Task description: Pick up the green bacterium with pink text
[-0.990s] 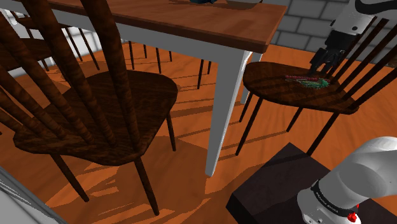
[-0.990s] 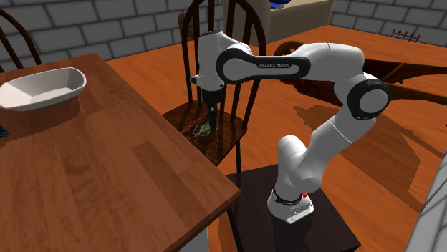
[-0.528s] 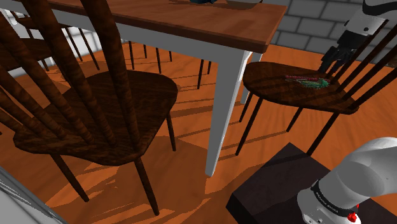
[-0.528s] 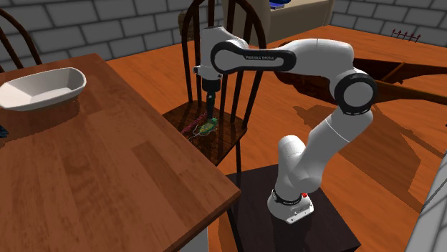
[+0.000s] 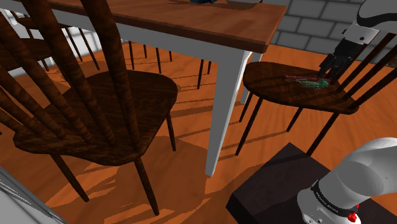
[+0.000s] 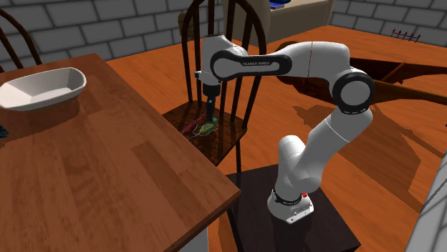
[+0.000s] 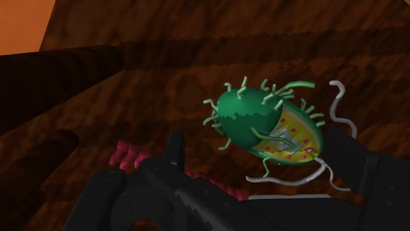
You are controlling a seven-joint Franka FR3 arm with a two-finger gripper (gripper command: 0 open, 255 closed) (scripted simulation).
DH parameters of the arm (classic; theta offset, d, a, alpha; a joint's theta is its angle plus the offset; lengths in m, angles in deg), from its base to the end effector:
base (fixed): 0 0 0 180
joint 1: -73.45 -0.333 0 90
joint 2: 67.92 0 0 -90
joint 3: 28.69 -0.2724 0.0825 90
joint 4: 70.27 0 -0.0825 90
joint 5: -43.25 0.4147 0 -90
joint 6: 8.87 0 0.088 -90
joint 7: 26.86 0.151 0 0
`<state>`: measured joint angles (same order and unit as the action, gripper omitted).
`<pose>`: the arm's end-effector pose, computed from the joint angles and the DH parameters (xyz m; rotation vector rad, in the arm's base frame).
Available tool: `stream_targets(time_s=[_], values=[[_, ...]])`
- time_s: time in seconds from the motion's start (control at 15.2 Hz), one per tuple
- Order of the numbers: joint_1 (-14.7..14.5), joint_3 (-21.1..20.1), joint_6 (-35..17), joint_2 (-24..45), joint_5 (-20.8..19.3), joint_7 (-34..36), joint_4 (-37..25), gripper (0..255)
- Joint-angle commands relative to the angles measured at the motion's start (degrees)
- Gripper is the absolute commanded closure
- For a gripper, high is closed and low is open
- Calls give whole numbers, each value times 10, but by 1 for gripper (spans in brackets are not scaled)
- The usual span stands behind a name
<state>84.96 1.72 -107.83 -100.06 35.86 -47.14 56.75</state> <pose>0.3233 -0.3243 0.4721 -2.9855 0.4353 -0.1191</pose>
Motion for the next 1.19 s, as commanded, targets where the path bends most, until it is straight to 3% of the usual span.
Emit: stream_targets(time_s=[0.0, 0.07, 0.13, 0.73, 1.12], values=[[1, 2, -11, 0, -1, -1, 10, 0], [1, 2, -11, 1, -1, -1, 10, 0], [1, 2, -11, 0, -1, -1, 10, 255], [1, 2, -11, 1, -1, -1, 10, 255], [-3, -5, 33, 5, 5, 1, -38, 255]])
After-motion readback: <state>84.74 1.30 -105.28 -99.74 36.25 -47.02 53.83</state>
